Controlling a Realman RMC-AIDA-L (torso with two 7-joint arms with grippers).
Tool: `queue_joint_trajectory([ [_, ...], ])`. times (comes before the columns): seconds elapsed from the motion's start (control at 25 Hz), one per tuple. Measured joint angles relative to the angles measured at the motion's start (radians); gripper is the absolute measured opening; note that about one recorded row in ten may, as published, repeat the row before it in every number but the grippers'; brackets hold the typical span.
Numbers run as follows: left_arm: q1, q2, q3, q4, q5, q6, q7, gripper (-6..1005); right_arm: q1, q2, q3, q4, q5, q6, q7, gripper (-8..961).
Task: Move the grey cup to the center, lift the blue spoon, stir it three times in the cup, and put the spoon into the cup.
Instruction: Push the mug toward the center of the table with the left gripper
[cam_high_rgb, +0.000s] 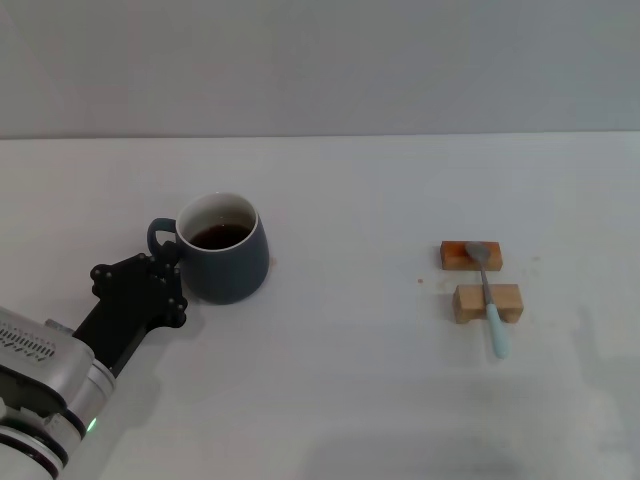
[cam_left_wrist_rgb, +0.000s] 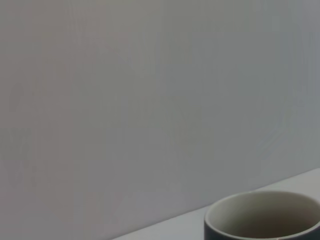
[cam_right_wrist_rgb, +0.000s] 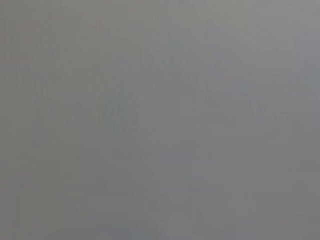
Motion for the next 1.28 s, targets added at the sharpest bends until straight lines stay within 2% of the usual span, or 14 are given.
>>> queue_joint_trajectory([
  [0.28, 0.005, 0.004, -0.025, 0.017, -0.007, 0.000, 0.001, -1, -0.001, 0.000, -0.001, 0.002, -0.001, 0.000, 0.000, 717],
  [0.72, -0.023, 0.000, -0.020, 0.003, -0.002, -0.015, 0.000, -1, 0.000, -0.001, -0.001, 0.001, -0.001, 0.000, 0.000, 718],
  [1.28, -0.041, -0.004, 0.068, -0.063, 0.000, -0.016, -0.007, -2, 0.001, -0.002, -0.002, 0.001, -0.001, 0.001, 0.003, 718],
])
